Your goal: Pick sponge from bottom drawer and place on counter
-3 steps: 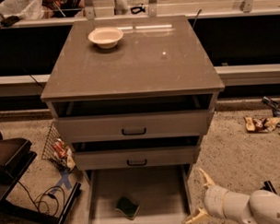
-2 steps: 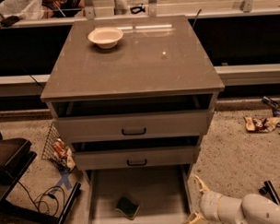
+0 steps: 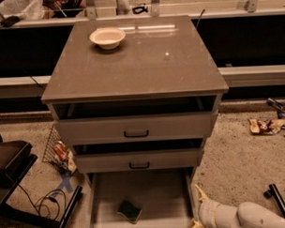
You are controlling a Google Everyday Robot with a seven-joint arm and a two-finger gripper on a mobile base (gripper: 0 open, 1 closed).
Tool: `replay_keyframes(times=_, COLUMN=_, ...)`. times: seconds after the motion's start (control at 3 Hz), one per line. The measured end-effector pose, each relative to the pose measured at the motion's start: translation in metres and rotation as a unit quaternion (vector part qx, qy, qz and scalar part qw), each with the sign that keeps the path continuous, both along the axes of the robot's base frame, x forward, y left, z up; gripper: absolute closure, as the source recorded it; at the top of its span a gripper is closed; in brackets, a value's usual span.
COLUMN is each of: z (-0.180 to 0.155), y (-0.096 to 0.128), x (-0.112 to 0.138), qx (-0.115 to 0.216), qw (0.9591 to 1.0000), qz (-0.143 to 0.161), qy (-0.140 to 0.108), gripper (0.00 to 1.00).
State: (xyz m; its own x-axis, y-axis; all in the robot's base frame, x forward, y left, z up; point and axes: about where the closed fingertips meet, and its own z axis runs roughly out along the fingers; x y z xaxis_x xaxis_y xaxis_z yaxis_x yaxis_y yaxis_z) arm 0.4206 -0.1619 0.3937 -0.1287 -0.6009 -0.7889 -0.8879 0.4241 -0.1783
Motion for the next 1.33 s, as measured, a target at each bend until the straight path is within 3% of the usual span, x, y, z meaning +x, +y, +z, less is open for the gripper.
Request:
replay_keyframes(times=0.33, z=-0.015, y=0.014, x=0.009, qx=0.001, qw=1.0000, qz=0.007, qy=0.004, gripper=0.00)
replay_keyframes(times=0.67, z=-0.051, y=0.045, x=0.036, qx=0.011, qw=0.9995, qz=0.030, qy=-0.004, gripper=0.00)
replay_keyframes(times=1.33, z=-0.159, y=0.113, x=0.072, qx=0.070, qw=0.9959, qz=0.057, qy=0.005, gripper=0.00)
